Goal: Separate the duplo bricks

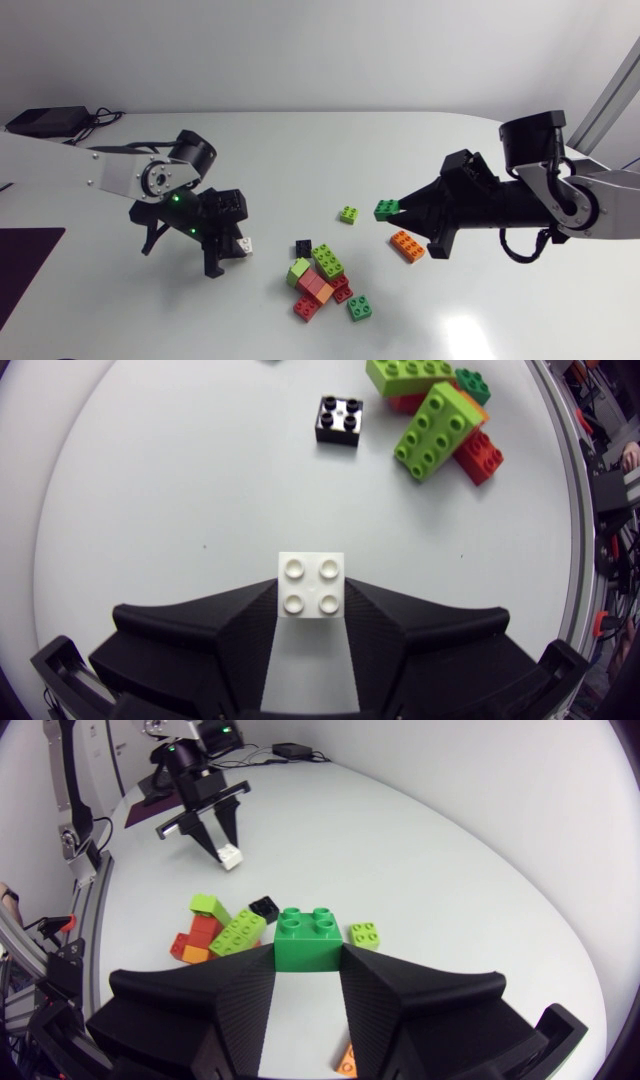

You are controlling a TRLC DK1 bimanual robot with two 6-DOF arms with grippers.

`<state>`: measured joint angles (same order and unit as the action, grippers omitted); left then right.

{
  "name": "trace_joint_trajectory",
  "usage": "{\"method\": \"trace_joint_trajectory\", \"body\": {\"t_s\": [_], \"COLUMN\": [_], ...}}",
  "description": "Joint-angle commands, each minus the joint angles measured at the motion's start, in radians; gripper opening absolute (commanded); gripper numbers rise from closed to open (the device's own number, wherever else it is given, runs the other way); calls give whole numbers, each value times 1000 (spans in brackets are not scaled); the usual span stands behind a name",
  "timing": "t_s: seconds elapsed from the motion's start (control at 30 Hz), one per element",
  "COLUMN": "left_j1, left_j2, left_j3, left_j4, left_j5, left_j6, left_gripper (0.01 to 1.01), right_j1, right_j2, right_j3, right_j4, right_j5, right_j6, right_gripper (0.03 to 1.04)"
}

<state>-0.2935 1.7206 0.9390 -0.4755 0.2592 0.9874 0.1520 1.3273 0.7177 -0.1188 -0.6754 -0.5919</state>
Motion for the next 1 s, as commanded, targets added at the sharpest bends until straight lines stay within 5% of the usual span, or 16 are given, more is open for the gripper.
{"method": "trace_joint_trajectory", "body": {"t_s": [0.0, 0.27, 0.7, 0.97], "left_j1": [-12, -47, -55, -90], "left_j2": [30, 51, 25, -113], "left_j3": [-37, -68, -91, -83], "left_j4": [29, 78, 118, 120], "left_j5": [-15, -46, -66, -23], "left_j6": [31, 14, -21, -75], "left_gripper": [305, 308, 789, 889], "right_j1": [-37, -109, -141, -141], "right_j2": [61, 216, 555, 698], "right_j3": [-12, 17, 123, 158], "right_j4": [38, 185, 421, 547], "right_j5": [16, 51, 125, 149], "right_j6": [-5, -2, 15, 27], "right_gripper": [292, 292, 297, 298]}}
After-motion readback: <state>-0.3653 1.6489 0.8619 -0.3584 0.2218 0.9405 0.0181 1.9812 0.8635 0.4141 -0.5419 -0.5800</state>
